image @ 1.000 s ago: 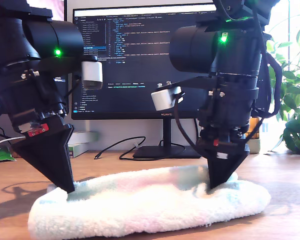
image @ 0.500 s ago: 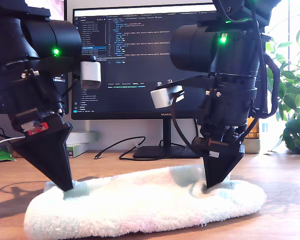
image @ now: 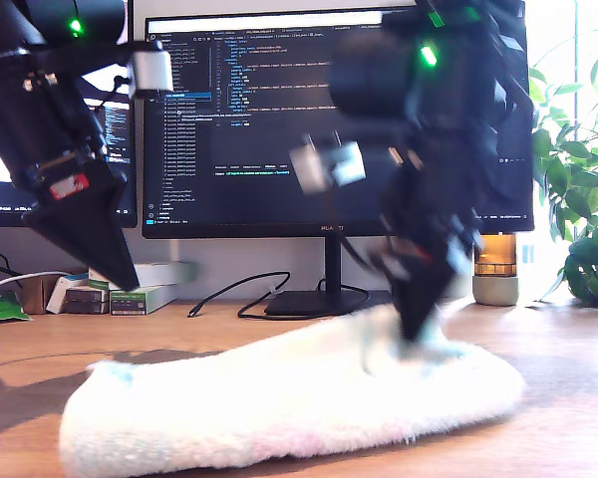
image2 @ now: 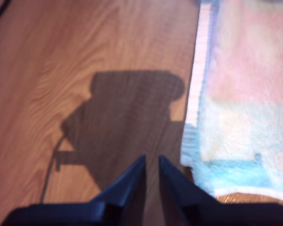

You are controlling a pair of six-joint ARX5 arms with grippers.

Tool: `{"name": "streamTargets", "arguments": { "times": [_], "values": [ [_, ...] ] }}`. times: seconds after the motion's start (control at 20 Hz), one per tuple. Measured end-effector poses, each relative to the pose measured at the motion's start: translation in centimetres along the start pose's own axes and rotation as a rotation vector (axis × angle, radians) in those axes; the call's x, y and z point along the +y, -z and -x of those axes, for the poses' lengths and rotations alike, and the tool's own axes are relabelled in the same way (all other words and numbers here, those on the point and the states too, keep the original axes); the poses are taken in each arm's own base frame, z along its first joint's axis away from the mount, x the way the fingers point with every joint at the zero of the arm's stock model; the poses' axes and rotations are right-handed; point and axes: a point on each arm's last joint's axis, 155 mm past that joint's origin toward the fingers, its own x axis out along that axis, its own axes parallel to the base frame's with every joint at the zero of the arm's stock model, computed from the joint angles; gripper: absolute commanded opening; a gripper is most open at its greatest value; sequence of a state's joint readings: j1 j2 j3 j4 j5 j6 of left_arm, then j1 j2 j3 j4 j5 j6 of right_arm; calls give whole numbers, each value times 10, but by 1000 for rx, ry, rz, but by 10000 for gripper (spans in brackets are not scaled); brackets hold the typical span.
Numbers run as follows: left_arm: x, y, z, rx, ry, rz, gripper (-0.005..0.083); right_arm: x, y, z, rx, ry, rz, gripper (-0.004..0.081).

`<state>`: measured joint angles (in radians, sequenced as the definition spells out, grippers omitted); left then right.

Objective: Fold the tea towel to a neat square and place it to the right

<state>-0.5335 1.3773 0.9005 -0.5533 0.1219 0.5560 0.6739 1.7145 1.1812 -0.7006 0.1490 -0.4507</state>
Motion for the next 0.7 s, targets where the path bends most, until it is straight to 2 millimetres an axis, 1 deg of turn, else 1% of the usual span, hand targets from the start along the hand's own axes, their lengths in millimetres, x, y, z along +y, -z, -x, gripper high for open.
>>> {"name": "streamTargets", "arguments": {
  "times": [0.15, 0.25, 0.3, 0.35, 0.45, 0.55, 0.7],
  "values": [
    [5, -9, 16, -50, -34, 7, -14, -12, -19, 16, -40, 19, -20, 219],
    [7, -15, 27, -83, -53, 19, -14, -15, -24, 21, -50, 24, -41, 219],
    [6, -17, 32, -97, -51, 40, -17, -15, -23, 23, -44, 23, -49, 213],
    [4, -19, 36, -112, -42, 49, -19, -15, -21, 25, -34, 20, -59, 173],
    [0, -27, 46, -159, -27, 91, -19, -12, -17, 26, -14, 4, -124, -19],
    [2, -36, 63, -216, -49, 107, -19, -8, -16, 25, -18, -29, -163, -11],
    [6, -48, 90, -315, -78, 146, -19, -15, -22, 27, -53, -22, -220, -11]
  ]
}}
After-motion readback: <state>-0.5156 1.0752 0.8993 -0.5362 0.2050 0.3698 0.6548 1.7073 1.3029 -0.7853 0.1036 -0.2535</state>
